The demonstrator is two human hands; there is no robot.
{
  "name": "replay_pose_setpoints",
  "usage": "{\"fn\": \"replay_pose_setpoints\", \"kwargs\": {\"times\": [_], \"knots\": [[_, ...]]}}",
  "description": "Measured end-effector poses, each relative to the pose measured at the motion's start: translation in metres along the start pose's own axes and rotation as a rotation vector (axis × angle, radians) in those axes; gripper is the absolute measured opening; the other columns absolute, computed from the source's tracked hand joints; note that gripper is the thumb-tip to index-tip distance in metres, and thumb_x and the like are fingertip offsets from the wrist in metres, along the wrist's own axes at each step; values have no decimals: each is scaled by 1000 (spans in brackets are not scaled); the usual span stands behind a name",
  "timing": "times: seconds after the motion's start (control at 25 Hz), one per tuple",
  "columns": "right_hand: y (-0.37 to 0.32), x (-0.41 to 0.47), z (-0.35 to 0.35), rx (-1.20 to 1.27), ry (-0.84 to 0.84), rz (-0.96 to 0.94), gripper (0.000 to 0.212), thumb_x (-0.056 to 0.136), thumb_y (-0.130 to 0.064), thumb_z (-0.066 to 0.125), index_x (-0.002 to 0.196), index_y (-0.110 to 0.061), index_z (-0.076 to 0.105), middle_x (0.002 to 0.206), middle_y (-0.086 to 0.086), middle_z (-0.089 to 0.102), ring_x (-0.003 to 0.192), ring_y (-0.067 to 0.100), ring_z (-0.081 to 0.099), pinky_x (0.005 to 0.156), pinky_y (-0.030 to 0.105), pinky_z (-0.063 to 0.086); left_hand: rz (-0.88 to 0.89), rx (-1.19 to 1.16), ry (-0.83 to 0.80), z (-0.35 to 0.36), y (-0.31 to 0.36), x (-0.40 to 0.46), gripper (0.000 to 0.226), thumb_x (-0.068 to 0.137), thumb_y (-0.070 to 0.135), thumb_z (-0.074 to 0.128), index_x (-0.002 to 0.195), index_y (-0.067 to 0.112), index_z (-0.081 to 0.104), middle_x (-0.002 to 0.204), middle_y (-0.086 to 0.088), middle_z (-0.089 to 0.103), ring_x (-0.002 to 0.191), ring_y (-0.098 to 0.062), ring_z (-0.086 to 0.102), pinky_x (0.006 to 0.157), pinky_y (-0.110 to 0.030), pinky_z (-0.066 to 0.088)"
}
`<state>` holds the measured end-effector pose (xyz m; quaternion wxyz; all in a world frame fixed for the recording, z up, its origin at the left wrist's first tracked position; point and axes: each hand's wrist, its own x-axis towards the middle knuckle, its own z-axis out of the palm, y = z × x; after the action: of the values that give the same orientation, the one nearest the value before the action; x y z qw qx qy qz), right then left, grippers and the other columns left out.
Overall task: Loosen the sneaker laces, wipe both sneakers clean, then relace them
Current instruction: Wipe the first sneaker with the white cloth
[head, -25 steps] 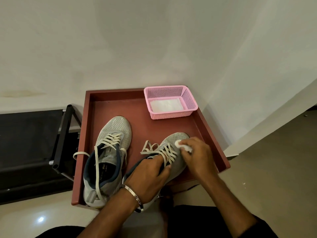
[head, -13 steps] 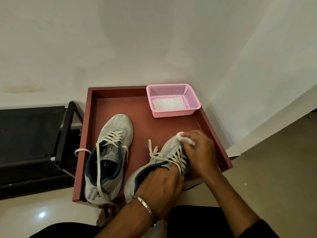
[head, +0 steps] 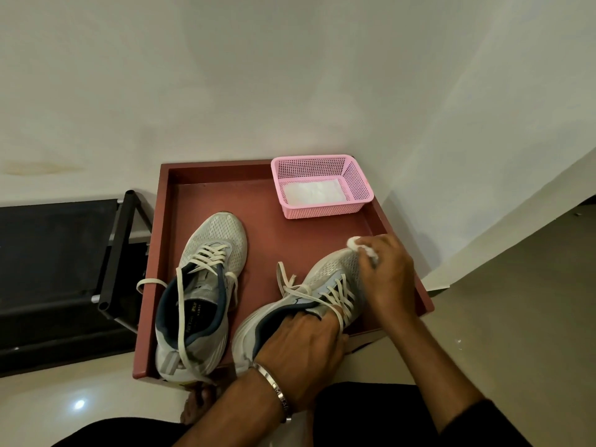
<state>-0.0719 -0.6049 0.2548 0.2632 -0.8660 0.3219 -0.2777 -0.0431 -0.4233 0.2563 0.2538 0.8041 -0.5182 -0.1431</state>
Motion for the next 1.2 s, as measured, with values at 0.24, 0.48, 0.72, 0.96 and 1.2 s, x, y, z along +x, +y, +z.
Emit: {"fn": "replay_pose_setpoints", "kwargs": {"times": [0.24,0.48,0.72,0.96,1.2], "knots": [[2,-3,-1,-21,8,17,18,92,-9,62,107,-13,73,105,1,64,94,18,62,72,20,48,-7,-1,29,1,-3,0,43,97,40,32,136,24,44,133,-4,59,118,-26,56,100,-41,45],[-1,-7,-1,-41,-12,8,19,91,-9,64,107,-13,73,106,0,64,93,17,62,71,21,48,9,-31,63,0,-4,2,41,98,39,34,134,23,46,131,-3,61,116,-24,57,99,-41,46],[4,-6,-2,-74,-43,12,18,89,-8,65,103,-13,74,103,0,66,91,19,62,70,19,44,-2,-112,114,-12,-6,2,33,100,38,38,124,21,52,123,0,64,111,-20,60,98,-31,46],[0,-7,1,-77,-93,40,19,88,-7,67,105,-14,73,106,2,65,93,20,62,71,22,48,-55,-144,92,-15,-12,6,25,98,41,39,101,20,53,100,-1,66,92,-20,61,81,-35,48],[0,-16,-1,-40,-164,64,18,87,-8,67,103,-16,73,106,-3,65,91,15,61,64,10,39,-105,-251,119,-23,-24,13,25,98,30,46,76,29,35,71,13,48,72,-7,51,69,-21,35]]}}
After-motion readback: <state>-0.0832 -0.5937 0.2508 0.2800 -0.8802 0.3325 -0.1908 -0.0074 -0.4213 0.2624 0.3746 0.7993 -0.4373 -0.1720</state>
